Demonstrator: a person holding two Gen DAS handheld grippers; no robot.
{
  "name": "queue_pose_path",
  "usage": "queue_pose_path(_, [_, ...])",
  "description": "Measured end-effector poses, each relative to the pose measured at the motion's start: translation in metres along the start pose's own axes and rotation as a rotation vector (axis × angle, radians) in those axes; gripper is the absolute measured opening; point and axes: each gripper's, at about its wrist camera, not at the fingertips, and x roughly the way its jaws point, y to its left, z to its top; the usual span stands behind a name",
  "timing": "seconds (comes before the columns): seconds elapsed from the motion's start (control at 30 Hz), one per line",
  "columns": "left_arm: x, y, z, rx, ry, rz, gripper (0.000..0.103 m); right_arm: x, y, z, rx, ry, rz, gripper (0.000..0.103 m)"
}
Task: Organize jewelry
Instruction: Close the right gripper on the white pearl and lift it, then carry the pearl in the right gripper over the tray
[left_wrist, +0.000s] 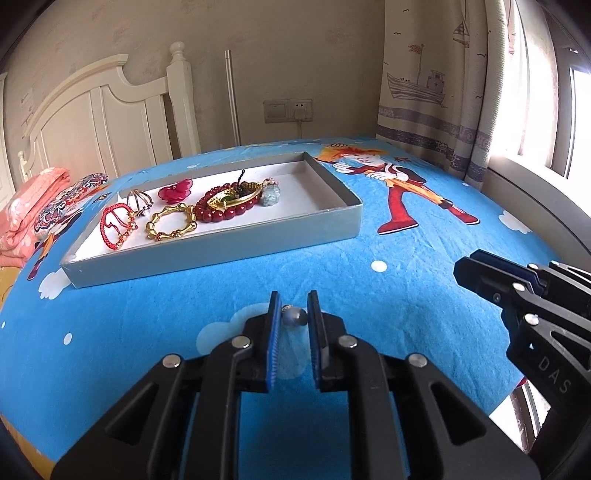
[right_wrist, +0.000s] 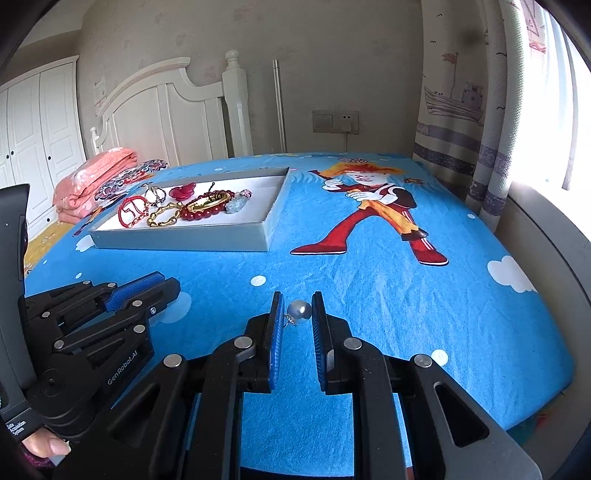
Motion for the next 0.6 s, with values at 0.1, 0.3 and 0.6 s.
queue_pose_path(0.1, [-0.005, 0.001, 0.0, 0.0, -0.017, 0.001, 0.014, 0.0, 0.005, 0.0, -0.012, 0.003, -0.008, 0.015])
queue_pose_path(0.3, [-0.021, 0.012, 0.0, -0.012, -0.063, 0.015, 0.014, 0.003, 0.021, 0.005, -0.04, 0.013, -0.025, 0.015])
queue_pose_path(0.6, [-0.044, 0.067, -0.008, -0.098, -0.098, 0.093, 0.014, 0.01, 0.071, 0.007, -0.121, 0.03, 0.004, 0.015])
